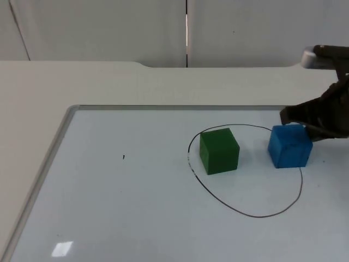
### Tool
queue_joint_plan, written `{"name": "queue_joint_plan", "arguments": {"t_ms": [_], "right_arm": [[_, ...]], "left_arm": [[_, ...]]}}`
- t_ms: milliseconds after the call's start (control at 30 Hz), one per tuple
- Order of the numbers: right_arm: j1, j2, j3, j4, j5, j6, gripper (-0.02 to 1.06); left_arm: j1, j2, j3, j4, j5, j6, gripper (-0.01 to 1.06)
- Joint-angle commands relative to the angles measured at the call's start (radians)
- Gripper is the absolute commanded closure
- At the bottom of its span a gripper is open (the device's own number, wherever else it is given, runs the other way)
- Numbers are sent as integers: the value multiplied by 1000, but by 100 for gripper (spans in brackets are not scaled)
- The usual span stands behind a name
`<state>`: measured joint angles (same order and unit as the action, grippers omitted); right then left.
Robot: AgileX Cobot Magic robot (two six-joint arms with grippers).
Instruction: Push the two cubes into the marked area.
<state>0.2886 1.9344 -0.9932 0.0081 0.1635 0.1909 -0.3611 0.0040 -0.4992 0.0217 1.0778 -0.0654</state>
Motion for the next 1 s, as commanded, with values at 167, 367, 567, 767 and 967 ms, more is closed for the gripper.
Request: {"name": "queue_joint_plan", "arguments": {"t_ms": [167,367,567,767,967], "right_arm": [[37,-2,-4,-1,-45,1,104],[62,-2,-4,-1,-47,3,104],[101,-2,-4,9,-47,3,104],[114,-2,-4,3,-47,3,104],[114,-2,-4,-8,-36,3,104]], "left_arm": [[2,-4,4,5,-2,0,105],[2,-4,4,5,-2,0,105],[2,-4,4,5,-2,0,105],[2,-4,4,5,-2,0,105],[2,-4,4,5,-2,0,105]]}}
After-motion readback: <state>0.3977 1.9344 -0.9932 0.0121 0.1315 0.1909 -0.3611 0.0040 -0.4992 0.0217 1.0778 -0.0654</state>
